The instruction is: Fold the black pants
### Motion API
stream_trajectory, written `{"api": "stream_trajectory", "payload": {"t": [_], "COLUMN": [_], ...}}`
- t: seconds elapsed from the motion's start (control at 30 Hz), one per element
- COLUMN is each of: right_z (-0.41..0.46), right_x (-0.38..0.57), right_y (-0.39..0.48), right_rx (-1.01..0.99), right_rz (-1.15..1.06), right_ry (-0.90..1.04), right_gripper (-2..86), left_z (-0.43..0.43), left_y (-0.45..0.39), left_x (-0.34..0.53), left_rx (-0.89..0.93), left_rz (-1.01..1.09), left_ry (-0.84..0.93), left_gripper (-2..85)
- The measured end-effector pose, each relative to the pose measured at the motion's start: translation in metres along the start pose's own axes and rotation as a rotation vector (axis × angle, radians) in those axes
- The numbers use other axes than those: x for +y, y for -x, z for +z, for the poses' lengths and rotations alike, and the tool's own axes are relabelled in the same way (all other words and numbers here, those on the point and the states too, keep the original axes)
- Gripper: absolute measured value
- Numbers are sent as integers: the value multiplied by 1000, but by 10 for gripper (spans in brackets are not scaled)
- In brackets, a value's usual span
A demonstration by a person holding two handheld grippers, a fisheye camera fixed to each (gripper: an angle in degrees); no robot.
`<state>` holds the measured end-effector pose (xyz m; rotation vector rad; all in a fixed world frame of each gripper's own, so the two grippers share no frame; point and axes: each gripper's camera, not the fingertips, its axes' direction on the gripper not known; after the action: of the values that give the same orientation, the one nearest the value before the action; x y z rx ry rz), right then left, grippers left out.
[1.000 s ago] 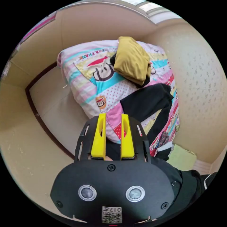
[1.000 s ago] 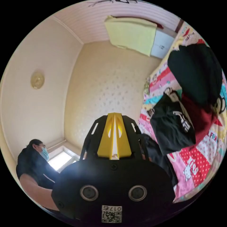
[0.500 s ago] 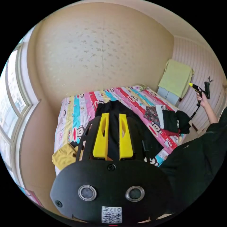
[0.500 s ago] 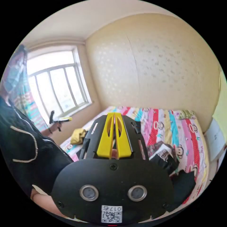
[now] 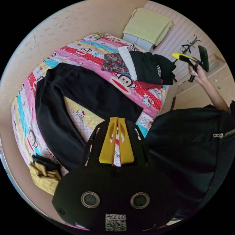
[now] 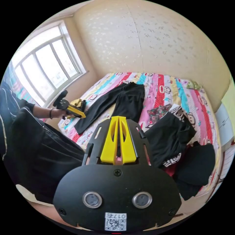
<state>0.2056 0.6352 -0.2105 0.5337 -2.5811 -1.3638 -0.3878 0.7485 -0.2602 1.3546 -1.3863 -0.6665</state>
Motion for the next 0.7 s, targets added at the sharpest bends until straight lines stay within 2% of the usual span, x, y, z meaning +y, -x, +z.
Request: {"api": "stream_trajectory", "payload": {"t": [0.07,0.13,0.2,0.27,0.4,0.47,0.53,0.7], "right_z": [9,22,48,66,116,131,141,158], "right_x": [13,25,37,50,84,94,104,148], "right_y": [-30,-49,-67,-78,-118,-138,-159,-217], "right_rx": [-89,-88,-57,-58,-80,-74,-97,-64], "right_rz": [69,108,146,133,104,131,196,462], "right_ry": [61,145,320,386,540,555,546,554], "right_gripper": [8,12,24,33,65,81,94,118], "left_z": [23,47,71,100,128,130,133,144], "left_y": [9,12,17,24,43,61,68,73], "left_x": [8,17,31,53,96,130,146,162], "left_rx": [62,41,26,27,-21,42,49,-53], "left_rz": [-93,-172,-284,-414,-638,-791,-867,-880], "left_ry": [6,50,84,101,16,-138,-163,17], "left_gripper": [-10,-10,-9,-6,12,40,63,133]}}
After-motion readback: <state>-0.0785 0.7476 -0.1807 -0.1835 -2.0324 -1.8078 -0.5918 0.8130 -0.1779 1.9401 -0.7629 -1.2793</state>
